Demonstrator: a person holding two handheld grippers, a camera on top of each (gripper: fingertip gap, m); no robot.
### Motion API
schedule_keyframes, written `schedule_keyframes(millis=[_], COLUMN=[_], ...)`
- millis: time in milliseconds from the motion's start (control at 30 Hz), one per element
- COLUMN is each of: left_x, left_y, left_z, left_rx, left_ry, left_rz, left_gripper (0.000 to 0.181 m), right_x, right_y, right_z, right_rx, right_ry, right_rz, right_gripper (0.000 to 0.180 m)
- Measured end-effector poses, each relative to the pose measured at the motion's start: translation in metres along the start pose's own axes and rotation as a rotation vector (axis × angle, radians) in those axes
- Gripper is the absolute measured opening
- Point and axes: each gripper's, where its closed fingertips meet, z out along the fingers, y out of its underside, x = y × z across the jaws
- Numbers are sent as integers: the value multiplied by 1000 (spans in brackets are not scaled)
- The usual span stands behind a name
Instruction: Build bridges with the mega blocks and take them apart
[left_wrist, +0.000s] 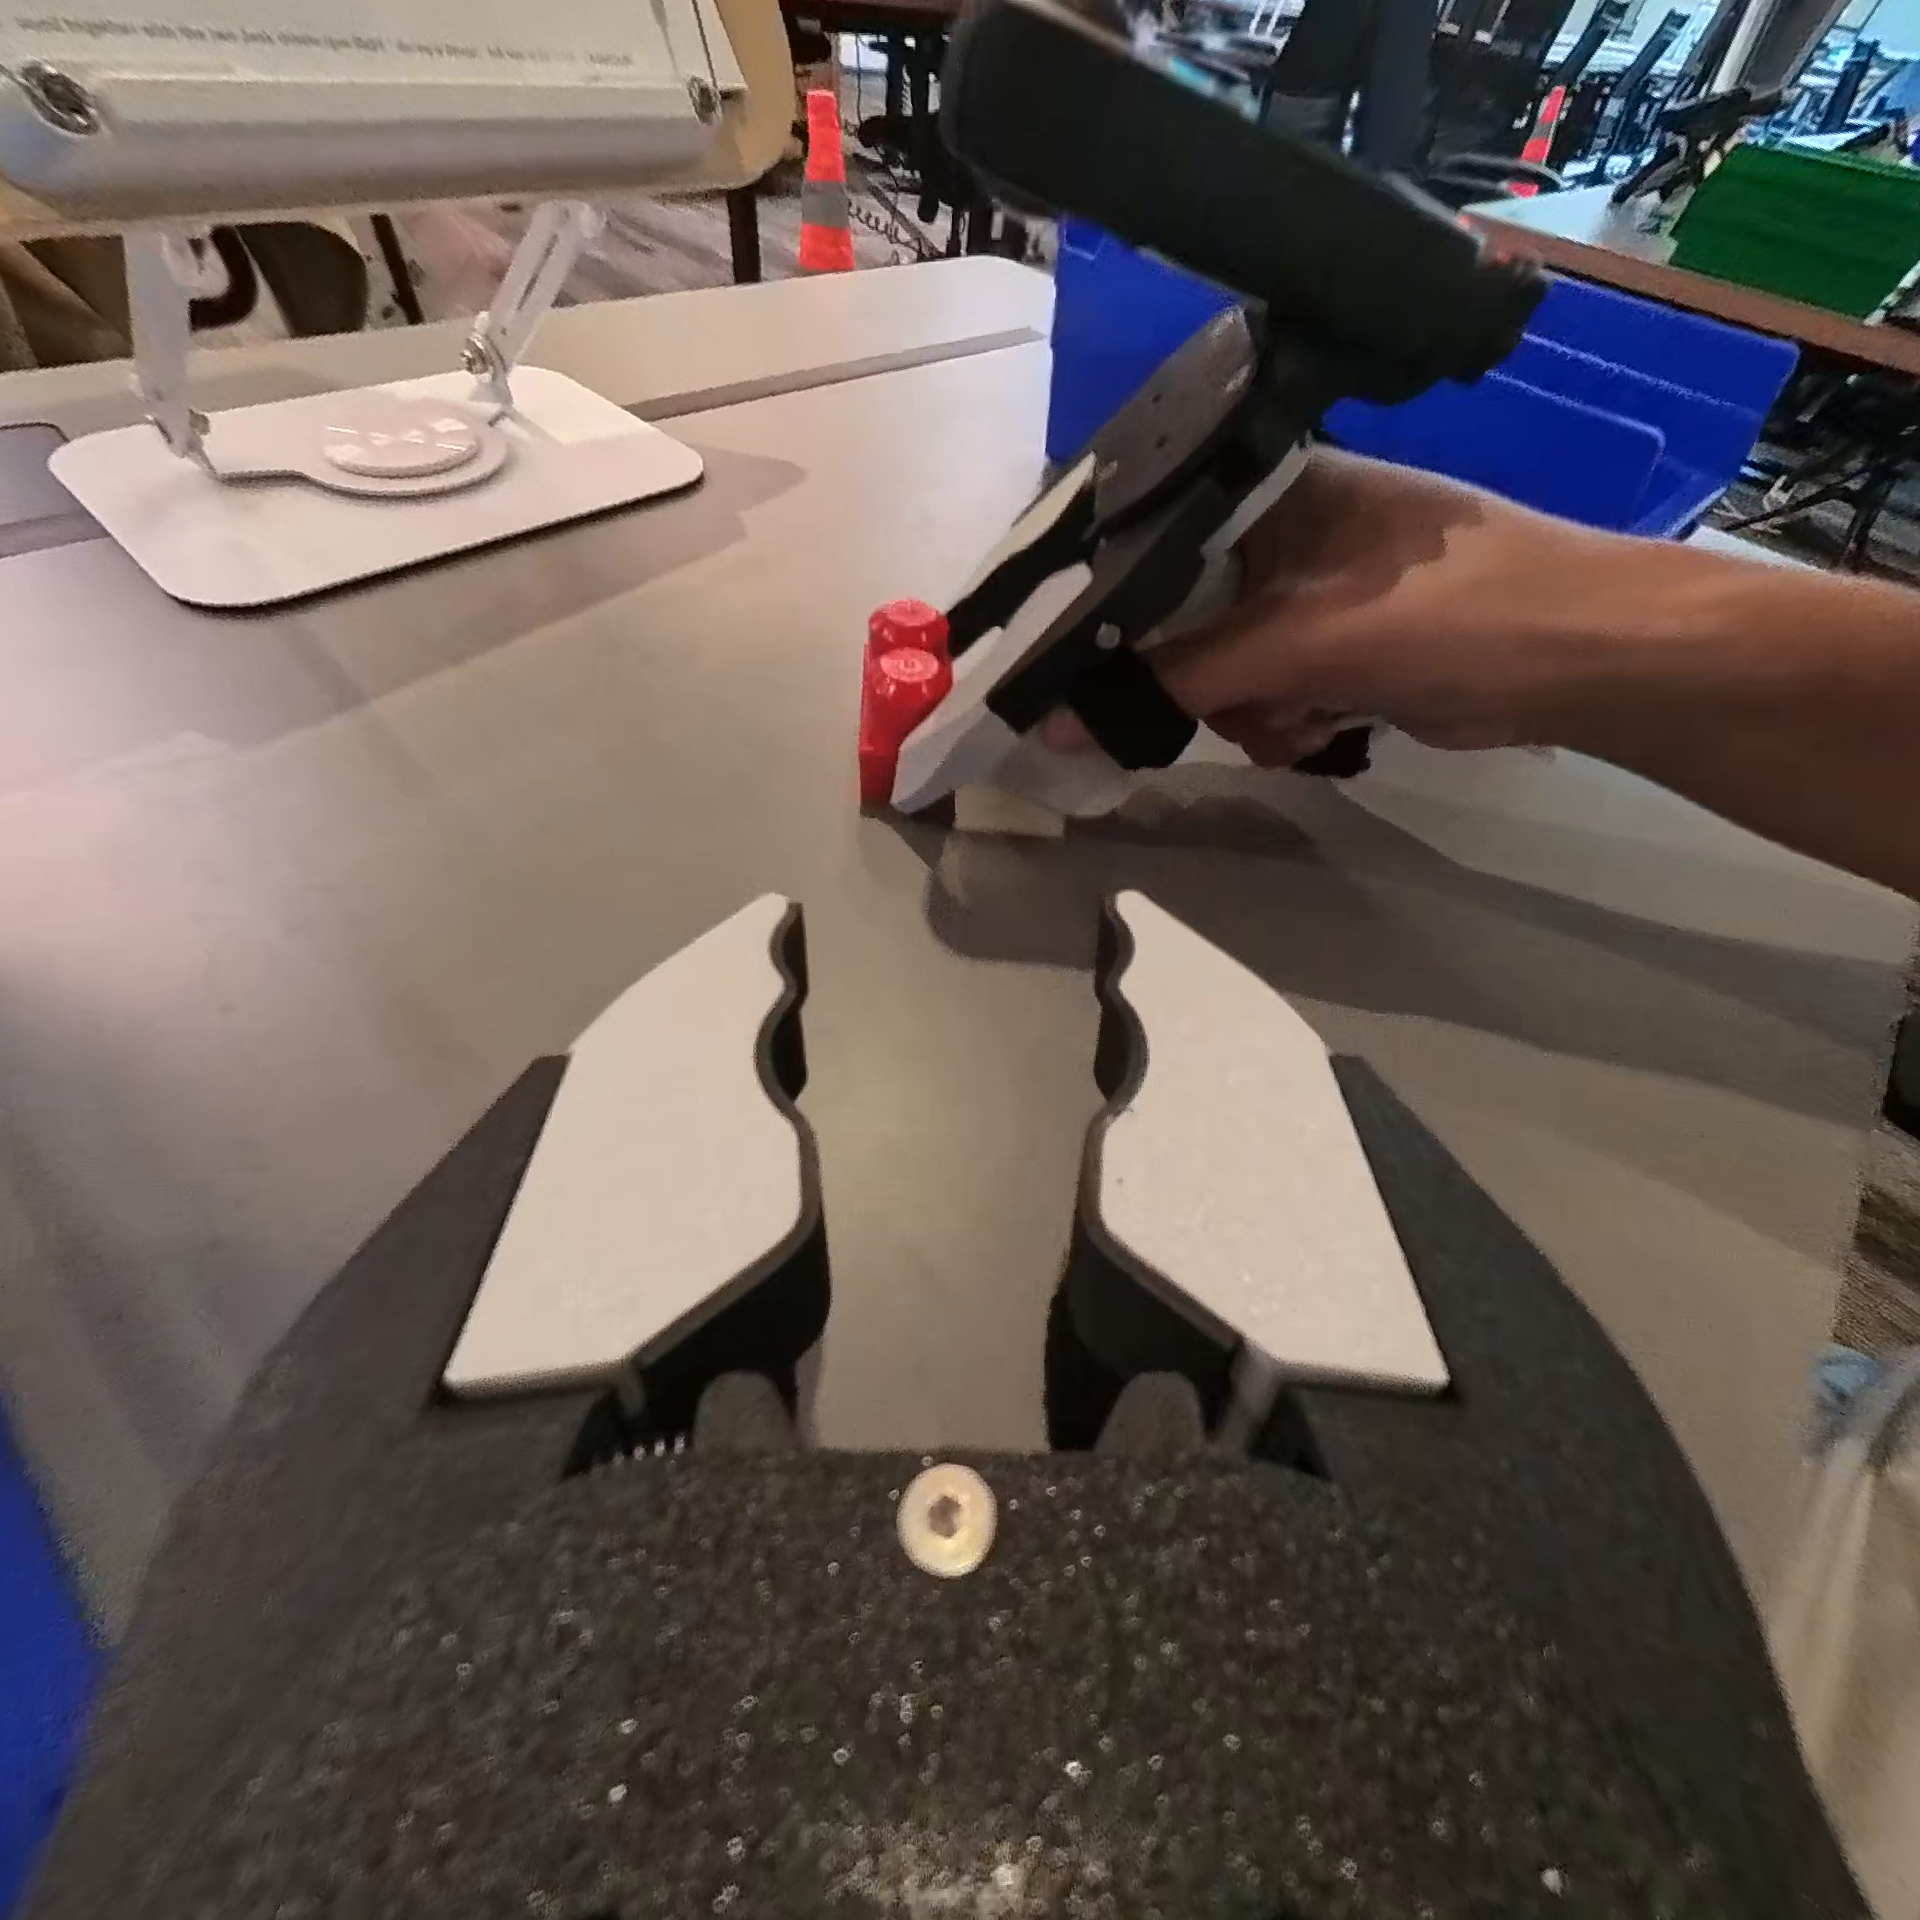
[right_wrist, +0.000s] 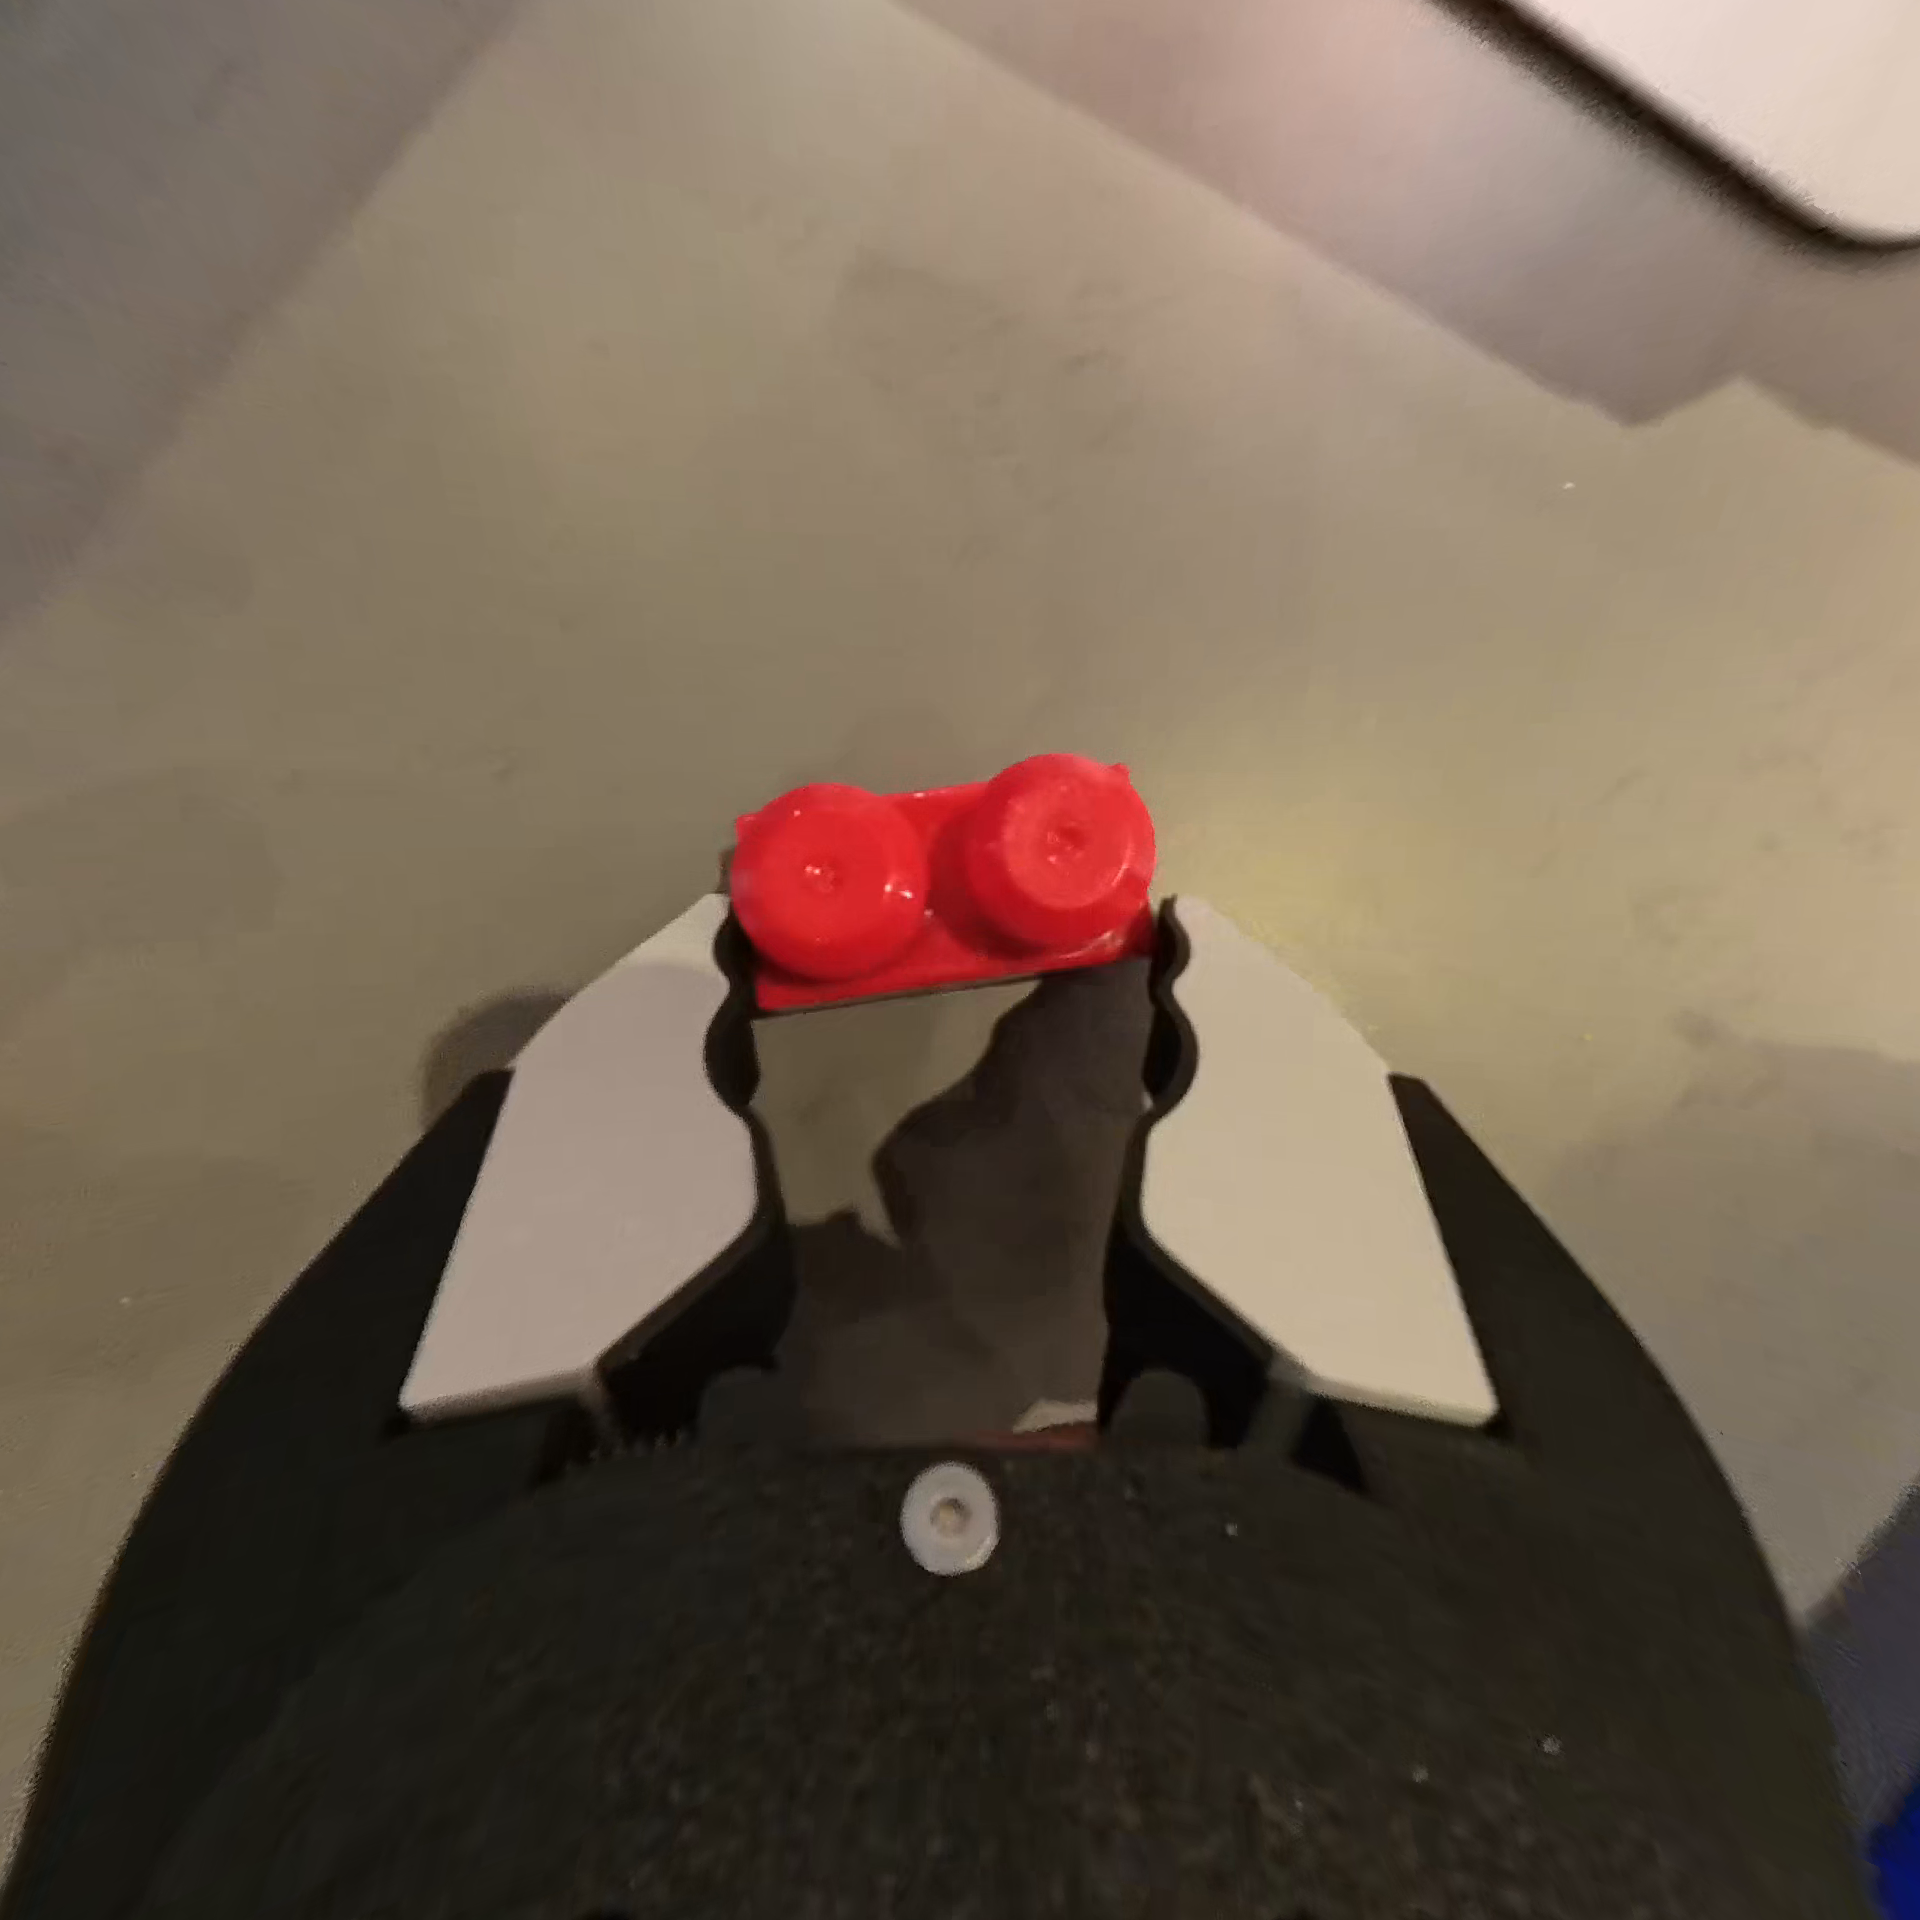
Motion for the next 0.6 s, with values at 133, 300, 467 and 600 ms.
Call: schedule_keyframes(millis=[133,300,467,600], left_x=[3,2,3,9], left_y=[3,5,8,9], left_z=[2,1,4,8], left_rx=[-12,-21,-46,-57], left_ry=[17,14,10,19], left_rz=[-1,4,15,30], left_gripper=[53,53,53,53], right_x=[-5,12,100,176], right_y=[-17,-35,-19,55], right_z=[-29,-150,-296,-299], right_rx=[124,364,463,189], right_ry=[25,211,481,541], right_rz=[-49,-140,-59,100], right_gripper=[73,73,73,73])
